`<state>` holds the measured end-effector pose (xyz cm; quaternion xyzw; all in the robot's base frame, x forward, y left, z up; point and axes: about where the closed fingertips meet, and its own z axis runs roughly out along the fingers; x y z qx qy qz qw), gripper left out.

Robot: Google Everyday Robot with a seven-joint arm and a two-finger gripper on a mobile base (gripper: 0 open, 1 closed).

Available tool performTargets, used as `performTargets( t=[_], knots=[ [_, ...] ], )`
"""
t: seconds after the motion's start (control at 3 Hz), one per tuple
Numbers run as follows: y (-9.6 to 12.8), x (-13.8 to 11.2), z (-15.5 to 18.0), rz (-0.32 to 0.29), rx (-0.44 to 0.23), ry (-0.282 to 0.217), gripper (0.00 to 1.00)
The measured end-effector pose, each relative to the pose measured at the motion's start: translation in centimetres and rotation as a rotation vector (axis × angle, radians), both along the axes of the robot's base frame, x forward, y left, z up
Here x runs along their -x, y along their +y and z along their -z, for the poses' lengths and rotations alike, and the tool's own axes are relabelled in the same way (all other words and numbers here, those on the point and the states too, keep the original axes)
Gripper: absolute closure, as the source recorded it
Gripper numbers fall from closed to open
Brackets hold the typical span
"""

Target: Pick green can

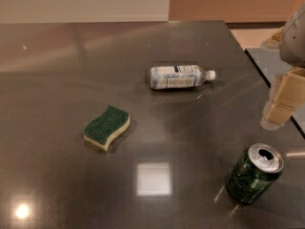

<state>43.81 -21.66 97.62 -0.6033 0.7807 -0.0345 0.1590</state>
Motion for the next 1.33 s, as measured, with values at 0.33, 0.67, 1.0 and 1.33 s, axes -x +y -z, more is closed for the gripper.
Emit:
performTargets(
  t=[0.33, 0.67, 1.0, 1.33],
  knots=[
    [0.1, -0.1, -0.1, -0.002, -0.004, -0.003, 0.00],
    [0.3, 0.7, -0.2, -0.038, -0.046, 0.020, 0.00],
    [0.2, 2.3, -0.4, -0.086, -0.112, 0.056, 0.00],
    [0.4, 4.4, 0.0, -0.145, -0.148, 0.073, 0.00]
  ],
)
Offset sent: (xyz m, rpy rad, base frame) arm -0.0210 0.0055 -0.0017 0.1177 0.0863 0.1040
